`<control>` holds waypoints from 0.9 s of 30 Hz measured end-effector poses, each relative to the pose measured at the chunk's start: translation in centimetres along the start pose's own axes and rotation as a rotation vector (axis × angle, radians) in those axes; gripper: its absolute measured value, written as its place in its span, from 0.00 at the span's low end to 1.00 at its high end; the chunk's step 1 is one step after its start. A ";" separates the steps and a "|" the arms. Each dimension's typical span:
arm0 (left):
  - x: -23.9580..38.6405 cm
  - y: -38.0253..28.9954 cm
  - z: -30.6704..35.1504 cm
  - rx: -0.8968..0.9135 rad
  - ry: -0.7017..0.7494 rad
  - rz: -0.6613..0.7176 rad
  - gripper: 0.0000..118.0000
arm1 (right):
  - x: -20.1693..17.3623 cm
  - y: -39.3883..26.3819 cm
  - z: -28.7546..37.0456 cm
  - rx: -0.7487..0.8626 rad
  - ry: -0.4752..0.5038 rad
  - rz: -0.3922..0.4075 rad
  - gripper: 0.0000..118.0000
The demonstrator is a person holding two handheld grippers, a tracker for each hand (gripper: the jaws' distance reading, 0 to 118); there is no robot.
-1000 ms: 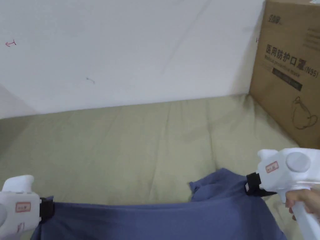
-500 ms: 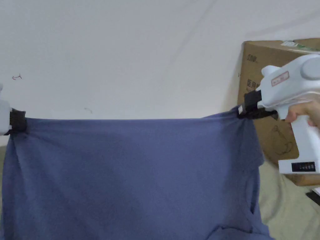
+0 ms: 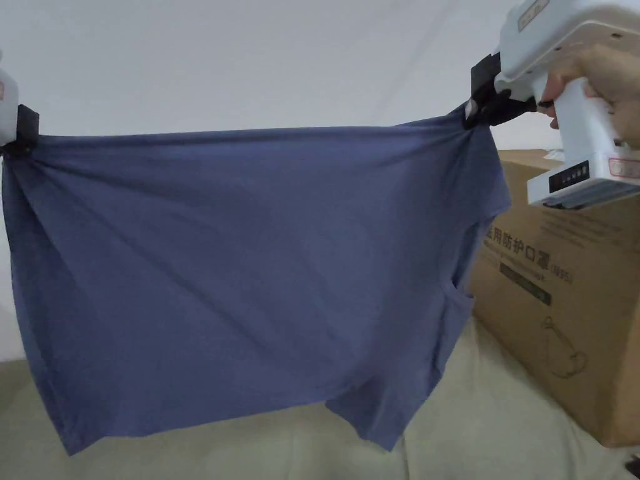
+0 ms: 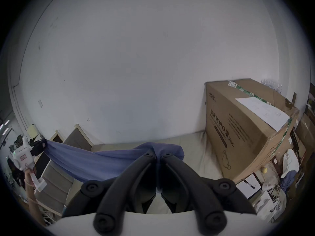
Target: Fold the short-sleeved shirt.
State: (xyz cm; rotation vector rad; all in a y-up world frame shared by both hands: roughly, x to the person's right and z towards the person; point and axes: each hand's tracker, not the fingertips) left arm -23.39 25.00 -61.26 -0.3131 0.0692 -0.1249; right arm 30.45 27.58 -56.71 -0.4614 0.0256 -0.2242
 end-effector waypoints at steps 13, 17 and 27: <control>2.6 -11.3 -6.8 -0.146 0.030 0.009 0.03 | 2.0 -9.7 -6.7 -0.151 -0.007 -0.021 0.03; 4.8 -20.5 -11.2 -0.303 0.029 -0.052 0.03 | 3.2 -17.5 -12.5 -0.276 -0.053 0.050 0.03; 6.0 -42.4 -14.8 -0.661 -0.054 -0.009 0.03 | 8.3 -38.2 -20.4 -0.621 -0.104 0.033 0.03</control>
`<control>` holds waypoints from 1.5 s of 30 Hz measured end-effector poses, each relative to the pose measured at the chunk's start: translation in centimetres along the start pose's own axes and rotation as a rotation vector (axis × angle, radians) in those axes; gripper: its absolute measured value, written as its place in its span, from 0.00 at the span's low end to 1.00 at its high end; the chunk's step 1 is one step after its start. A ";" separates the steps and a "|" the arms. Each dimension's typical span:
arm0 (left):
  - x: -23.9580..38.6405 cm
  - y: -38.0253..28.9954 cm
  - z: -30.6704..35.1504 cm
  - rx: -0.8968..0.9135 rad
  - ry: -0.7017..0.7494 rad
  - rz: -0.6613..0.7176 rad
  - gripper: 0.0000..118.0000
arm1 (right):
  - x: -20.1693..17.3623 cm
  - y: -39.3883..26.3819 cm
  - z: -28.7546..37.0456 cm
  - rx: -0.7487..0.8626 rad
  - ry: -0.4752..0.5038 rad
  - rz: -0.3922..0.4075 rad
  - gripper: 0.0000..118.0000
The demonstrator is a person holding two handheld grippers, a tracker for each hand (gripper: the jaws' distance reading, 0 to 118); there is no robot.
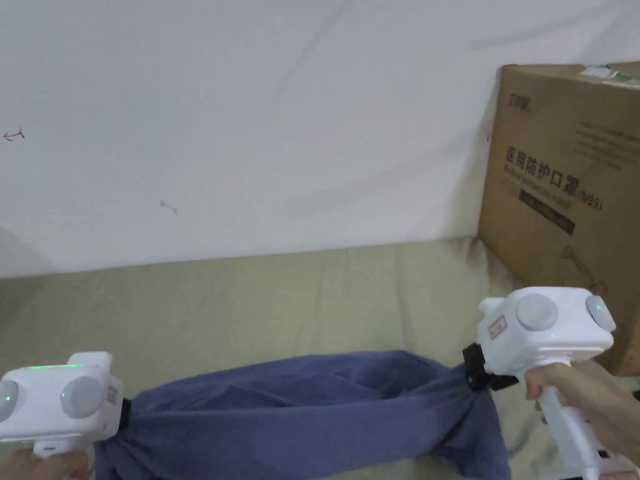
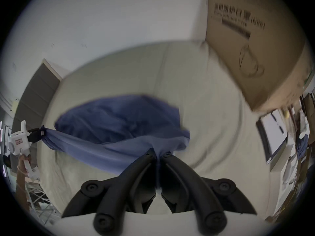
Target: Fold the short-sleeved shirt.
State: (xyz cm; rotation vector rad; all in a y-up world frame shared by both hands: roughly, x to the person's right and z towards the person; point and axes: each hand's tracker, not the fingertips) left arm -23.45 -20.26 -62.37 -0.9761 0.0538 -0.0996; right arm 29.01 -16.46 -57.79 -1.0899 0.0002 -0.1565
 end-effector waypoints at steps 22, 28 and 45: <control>-5.7 -31.3 18.3 0.089 -0.005 -0.021 0.03 | 0.7 -35.7 13.6 0.029 0.164 -0.076 0.03; -5.8 -37.7 19.9 0.039 0.001 0.005 0.03 | 0.1 -41.1 14.3 -0.028 0.123 -0.083 0.03; -9.1 -41.7 28.1 0.136 -0.143 0.336 0.60 | -2.9 -42.6 20.1 0.199 0.046 0.061 0.46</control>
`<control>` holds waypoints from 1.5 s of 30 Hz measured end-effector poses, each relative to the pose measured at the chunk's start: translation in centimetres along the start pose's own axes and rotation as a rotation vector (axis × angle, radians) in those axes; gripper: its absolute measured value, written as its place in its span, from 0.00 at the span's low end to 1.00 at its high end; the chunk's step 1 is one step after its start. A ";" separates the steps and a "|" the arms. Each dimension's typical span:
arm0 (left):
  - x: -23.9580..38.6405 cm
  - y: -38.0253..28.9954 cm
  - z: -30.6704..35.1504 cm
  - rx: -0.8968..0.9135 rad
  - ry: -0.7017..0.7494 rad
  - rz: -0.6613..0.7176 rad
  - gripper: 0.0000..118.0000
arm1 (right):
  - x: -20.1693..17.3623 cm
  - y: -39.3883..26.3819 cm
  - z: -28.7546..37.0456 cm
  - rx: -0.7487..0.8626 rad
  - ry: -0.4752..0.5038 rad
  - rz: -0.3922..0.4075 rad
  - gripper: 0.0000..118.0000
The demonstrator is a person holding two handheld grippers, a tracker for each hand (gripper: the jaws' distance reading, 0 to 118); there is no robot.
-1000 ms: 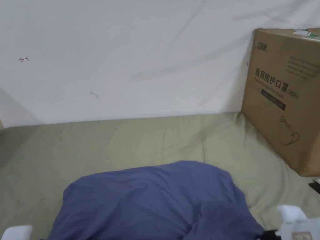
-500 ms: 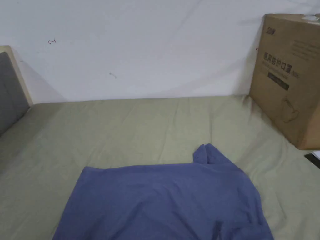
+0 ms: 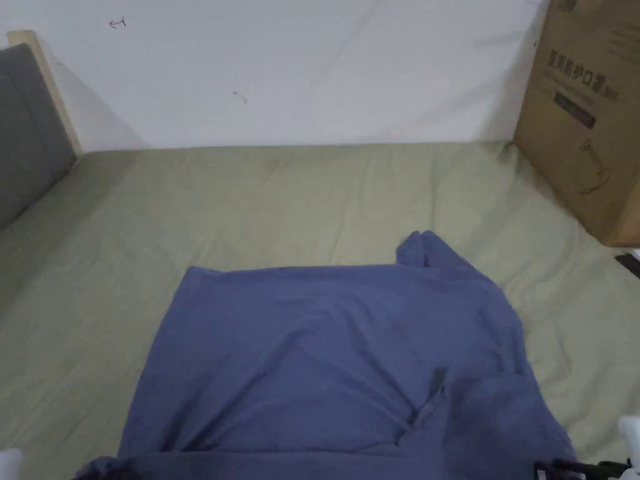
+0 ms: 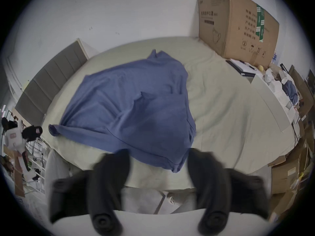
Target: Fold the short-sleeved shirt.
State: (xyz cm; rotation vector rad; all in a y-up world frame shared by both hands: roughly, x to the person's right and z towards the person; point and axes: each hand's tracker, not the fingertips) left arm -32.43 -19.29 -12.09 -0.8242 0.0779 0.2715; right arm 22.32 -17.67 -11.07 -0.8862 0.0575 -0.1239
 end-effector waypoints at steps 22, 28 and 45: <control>-1.6 1.9 -7.7 -0.037 0.087 0.074 0.65 | -0.3 -2.4 -2.0 -0.058 0.012 -0.173 0.00; -0.9 0.4 -7.7 -0.113 0.012 0.069 0.02 | 0.4 -2.6 -2.1 -0.068 0.005 -0.188 0.14; 0.9 1.4 -6.3 -0.114 0.028 -0.018 0.02 | 1.2 -1.6 -9.6 -0.190 -0.144 -0.050 0.08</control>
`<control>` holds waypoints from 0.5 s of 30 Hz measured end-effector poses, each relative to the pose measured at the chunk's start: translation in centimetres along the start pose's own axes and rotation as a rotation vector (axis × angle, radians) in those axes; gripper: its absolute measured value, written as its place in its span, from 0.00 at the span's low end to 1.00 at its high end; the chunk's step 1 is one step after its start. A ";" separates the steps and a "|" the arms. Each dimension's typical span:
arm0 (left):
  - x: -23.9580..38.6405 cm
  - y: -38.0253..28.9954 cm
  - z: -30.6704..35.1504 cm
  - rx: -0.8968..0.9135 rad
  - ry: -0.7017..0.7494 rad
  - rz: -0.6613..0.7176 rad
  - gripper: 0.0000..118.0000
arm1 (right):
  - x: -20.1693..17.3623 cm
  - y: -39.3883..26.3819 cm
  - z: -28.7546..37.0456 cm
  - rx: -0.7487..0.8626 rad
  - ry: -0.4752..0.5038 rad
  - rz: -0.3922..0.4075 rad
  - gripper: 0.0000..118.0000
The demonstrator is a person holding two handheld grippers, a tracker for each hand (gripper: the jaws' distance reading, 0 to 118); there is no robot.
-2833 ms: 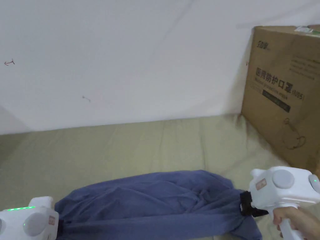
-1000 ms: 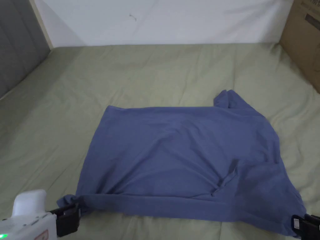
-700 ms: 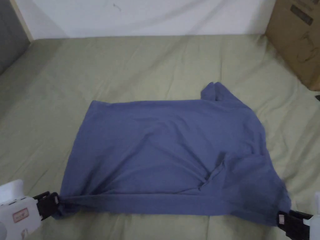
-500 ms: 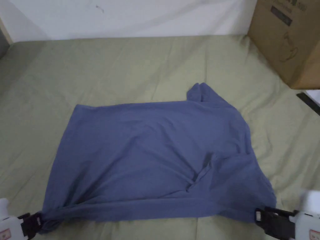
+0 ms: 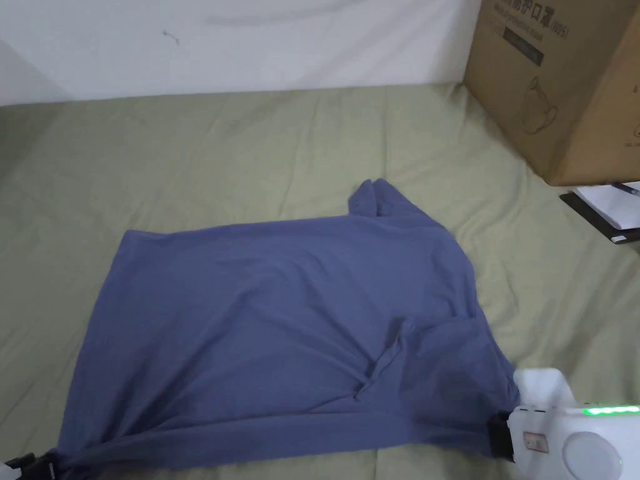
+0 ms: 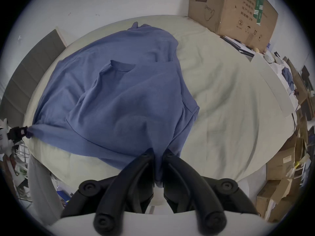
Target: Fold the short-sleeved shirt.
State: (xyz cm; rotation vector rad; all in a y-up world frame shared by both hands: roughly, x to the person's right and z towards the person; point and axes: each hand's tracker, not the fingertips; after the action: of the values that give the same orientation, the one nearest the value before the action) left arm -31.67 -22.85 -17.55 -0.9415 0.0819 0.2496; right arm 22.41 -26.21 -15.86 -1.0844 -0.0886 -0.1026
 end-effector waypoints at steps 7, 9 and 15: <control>0.0 1.1 1.0 0.009 0.018 -0.028 0.02 | -1.2 0.8 4.3 0.074 -0.004 0.060 0.06; 0.3 2.1 1.1 0.023 0.014 -0.036 0.02 | -1.4 1.6 5.2 0.100 0.007 0.063 0.06; 1.3 7.3 -1.4 0.045 0.025 -0.067 0.02 | 0.2 7.5 5.2 0.125 0.111 -0.038 0.06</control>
State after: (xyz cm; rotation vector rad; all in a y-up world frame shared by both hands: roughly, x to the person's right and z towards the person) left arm -32.20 -19.64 -24.32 -0.9008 0.0782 0.1736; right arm 23.41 -18.14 -19.95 -0.9502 -0.0151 -0.1891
